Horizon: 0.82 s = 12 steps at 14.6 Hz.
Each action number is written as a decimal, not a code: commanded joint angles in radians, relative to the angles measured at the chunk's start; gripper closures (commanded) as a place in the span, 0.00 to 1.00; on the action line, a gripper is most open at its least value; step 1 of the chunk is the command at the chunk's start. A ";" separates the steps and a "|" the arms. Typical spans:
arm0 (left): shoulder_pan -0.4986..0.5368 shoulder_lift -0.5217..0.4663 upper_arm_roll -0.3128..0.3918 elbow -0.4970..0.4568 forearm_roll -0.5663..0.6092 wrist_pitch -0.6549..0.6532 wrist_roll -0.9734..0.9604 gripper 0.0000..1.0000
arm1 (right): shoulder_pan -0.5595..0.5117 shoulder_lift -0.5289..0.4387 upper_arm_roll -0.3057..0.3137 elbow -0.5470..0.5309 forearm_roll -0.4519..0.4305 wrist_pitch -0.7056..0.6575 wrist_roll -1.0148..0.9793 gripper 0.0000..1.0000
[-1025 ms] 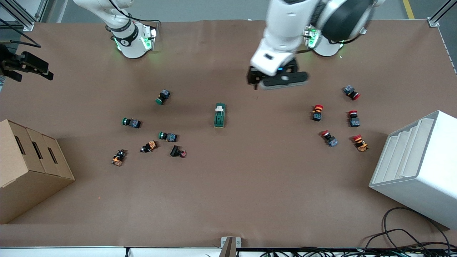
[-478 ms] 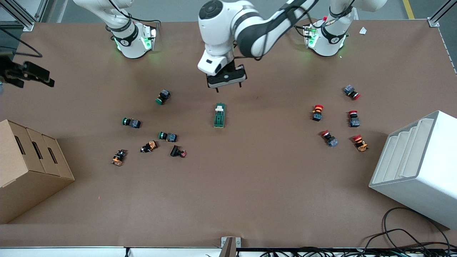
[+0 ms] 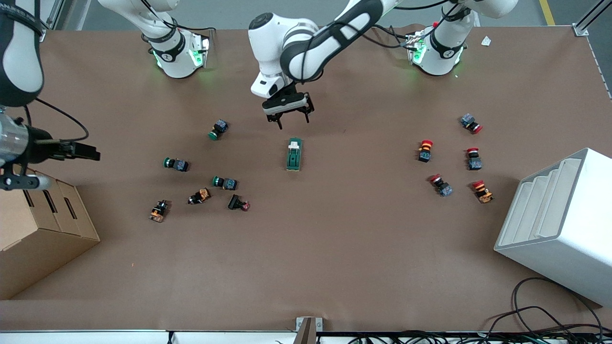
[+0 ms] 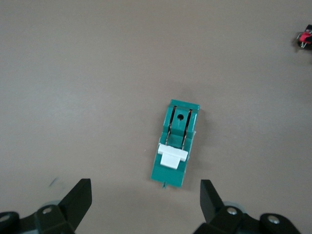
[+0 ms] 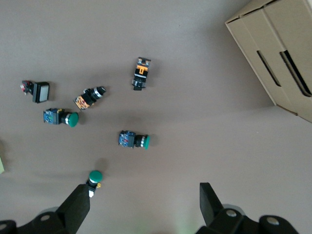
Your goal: Close load switch with both arms
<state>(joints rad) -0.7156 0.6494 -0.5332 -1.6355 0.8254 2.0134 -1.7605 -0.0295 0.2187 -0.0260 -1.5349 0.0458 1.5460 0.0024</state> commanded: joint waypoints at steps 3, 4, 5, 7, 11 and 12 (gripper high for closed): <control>-0.064 0.099 -0.001 -0.021 0.269 0.005 -0.242 0.02 | 0.123 0.057 0.008 -0.001 0.135 0.028 0.290 0.00; -0.065 0.104 -0.001 -0.049 0.325 0.005 -0.282 0.02 | 0.167 0.071 0.009 -0.013 0.150 0.054 0.379 0.00; -0.067 0.108 -0.001 -0.072 0.383 0.005 -0.328 0.02 | 0.219 0.086 0.011 -0.028 0.169 0.086 0.474 0.00; -0.076 0.139 -0.001 -0.095 0.513 0.005 -0.445 0.02 | 0.337 0.140 0.011 -0.050 0.251 0.173 0.643 0.00; -0.091 0.168 0.010 -0.141 0.719 -0.009 -0.612 0.02 | 0.471 0.247 0.011 -0.050 0.391 0.328 0.781 0.00; -0.093 0.179 0.013 -0.153 0.768 -0.018 -0.646 0.02 | 0.509 0.284 0.009 -0.048 0.431 0.377 0.792 0.00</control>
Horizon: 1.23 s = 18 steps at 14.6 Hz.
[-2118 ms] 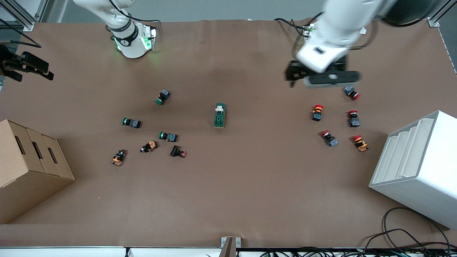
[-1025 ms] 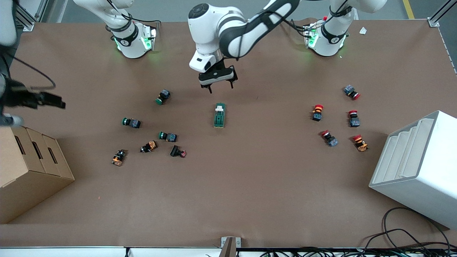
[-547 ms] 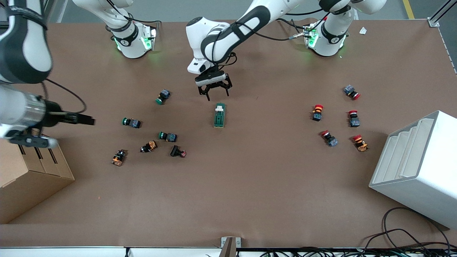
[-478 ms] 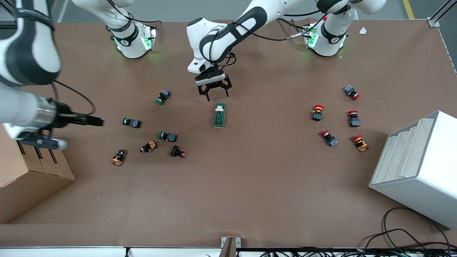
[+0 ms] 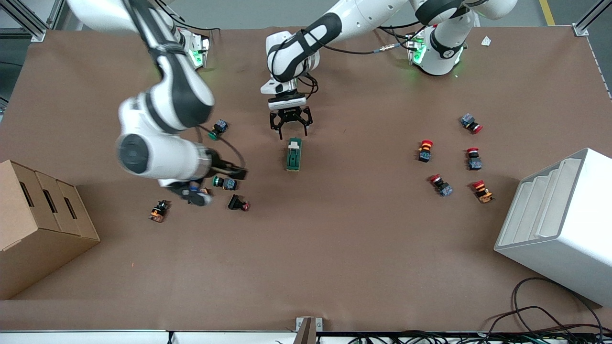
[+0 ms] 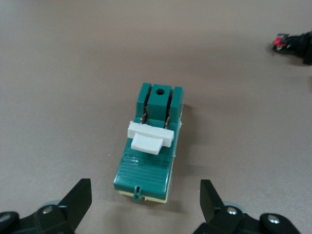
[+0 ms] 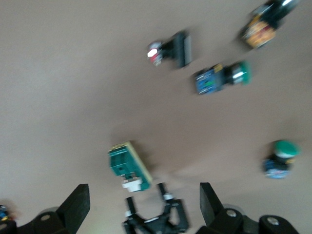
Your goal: Close load switch with both arms
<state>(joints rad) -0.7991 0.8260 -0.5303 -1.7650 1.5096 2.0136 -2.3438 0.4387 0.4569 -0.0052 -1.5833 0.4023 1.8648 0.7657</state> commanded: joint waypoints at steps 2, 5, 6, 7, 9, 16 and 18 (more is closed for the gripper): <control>-0.008 0.024 0.012 -0.043 0.191 -0.048 -0.139 0.02 | 0.092 0.104 -0.010 -0.001 0.102 0.164 0.079 0.00; -0.008 0.044 0.023 -0.067 0.299 -0.104 -0.169 0.02 | 0.182 0.160 -0.012 -0.023 0.102 0.264 0.102 0.00; -0.008 0.053 0.024 -0.065 0.314 -0.113 -0.172 0.02 | 0.199 0.161 -0.010 -0.055 0.104 0.305 0.102 0.00; -0.009 0.055 0.024 -0.065 0.325 -0.115 -0.178 0.02 | 0.212 0.163 -0.010 -0.093 0.105 0.348 0.102 0.00; -0.009 0.058 0.024 -0.067 0.349 -0.125 -0.189 0.02 | 0.236 0.163 -0.010 -0.148 0.119 0.384 0.104 0.00; -0.038 0.110 0.032 -0.068 0.406 -0.187 -0.232 0.02 | 0.322 0.152 -0.010 -0.234 0.194 0.438 0.128 0.00; -0.045 0.119 0.038 -0.068 0.411 -0.191 -0.233 0.02 | 0.337 0.152 -0.010 -0.233 0.196 0.451 0.155 0.00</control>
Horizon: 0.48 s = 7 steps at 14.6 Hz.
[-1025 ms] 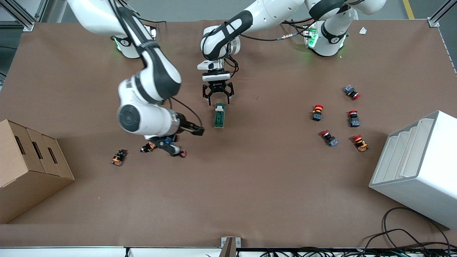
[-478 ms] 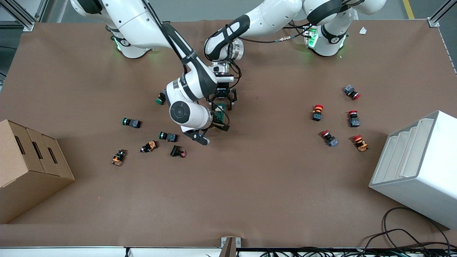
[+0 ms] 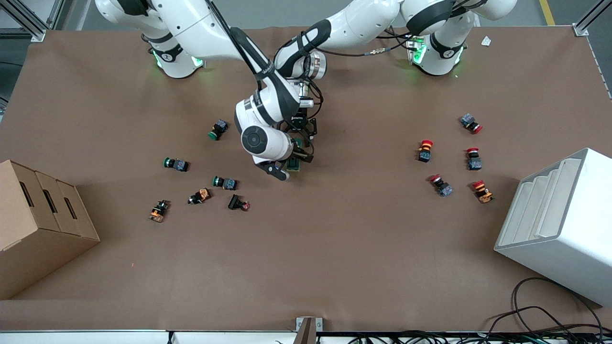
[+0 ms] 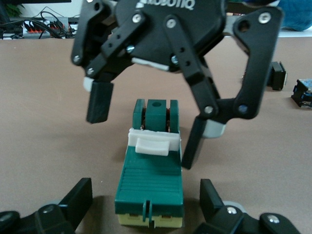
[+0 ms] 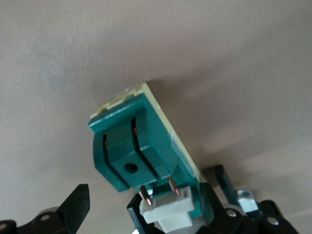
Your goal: Close load switch with both arms
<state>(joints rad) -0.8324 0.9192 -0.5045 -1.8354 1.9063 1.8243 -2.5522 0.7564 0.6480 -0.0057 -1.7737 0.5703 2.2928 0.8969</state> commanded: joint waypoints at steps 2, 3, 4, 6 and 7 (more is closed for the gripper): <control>-0.011 0.027 0.012 0.002 0.014 -0.002 -0.026 0.02 | 0.026 -0.039 -0.010 -0.038 0.029 0.031 0.042 0.00; -0.011 0.027 0.012 0.002 0.014 -0.002 -0.026 0.02 | 0.026 -0.039 -0.010 -0.035 0.033 0.031 0.043 0.00; -0.011 0.027 0.012 0.002 0.014 -0.002 -0.028 0.02 | 0.026 -0.039 -0.010 -0.033 0.036 0.031 0.043 0.00; -0.011 0.027 0.012 0.002 0.014 -0.002 -0.033 0.02 | 0.020 -0.039 -0.011 -0.018 0.036 0.030 0.042 0.00; -0.010 0.027 0.012 0.002 0.014 -0.002 -0.033 0.02 | 0.017 -0.037 -0.013 -0.006 0.036 0.028 0.042 0.00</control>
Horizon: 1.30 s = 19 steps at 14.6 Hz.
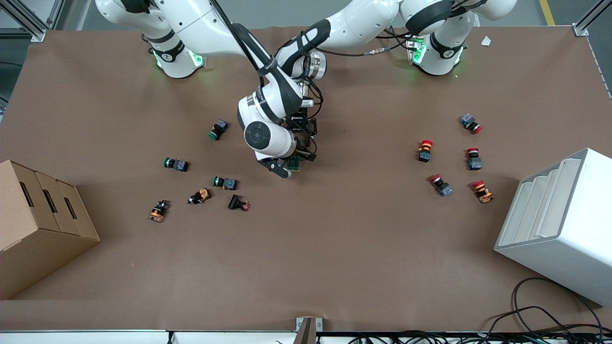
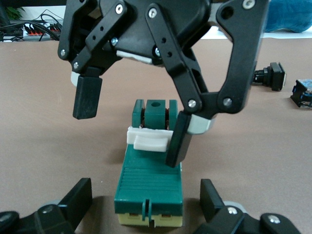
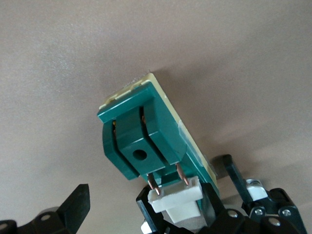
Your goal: Close load switch with both arms
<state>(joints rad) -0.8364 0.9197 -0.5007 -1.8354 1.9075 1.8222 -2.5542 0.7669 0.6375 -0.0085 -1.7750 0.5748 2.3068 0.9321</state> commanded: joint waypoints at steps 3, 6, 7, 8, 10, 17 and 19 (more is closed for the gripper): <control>-0.004 0.027 0.016 0.004 0.013 0.000 -0.031 0.02 | -0.020 -0.022 -0.013 0.040 0.030 0.010 0.007 0.00; -0.006 0.027 0.019 0.004 0.015 0.000 -0.034 0.02 | -0.043 -0.018 -0.013 0.084 0.031 0.008 0.004 0.00; -0.006 0.027 0.019 0.004 0.015 0.000 -0.035 0.02 | -0.043 -0.016 -0.013 0.094 0.031 0.011 0.005 0.00; -0.006 0.027 0.019 0.004 0.015 0.000 -0.034 0.02 | -0.041 -0.012 -0.013 0.107 0.031 0.013 0.008 0.00; -0.006 0.027 0.019 0.004 0.015 0.000 -0.035 0.02 | -0.040 0.005 -0.013 0.121 0.031 0.014 0.008 0.00; -0.006 0.028 0.025 0.005 0.015 0.000 -0.035 0.02 | -0.040 0.031 -0.013 0.146 0.024 0.017 -0.004 0.00; -0.006 0.028 0.028 0.005 0.015 0.000 -0.034 0.02 | -0.044 0.033 -0.015 0.147 0.019 0.017 -0.010 0.00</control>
<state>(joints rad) -0.8406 0.9196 -0.4947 -1.8350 1.9080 1.8221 -2.5573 0.7299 0.6597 -0.0257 -1.6427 0.5855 2.3187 0.9366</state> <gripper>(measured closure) 0.018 0.000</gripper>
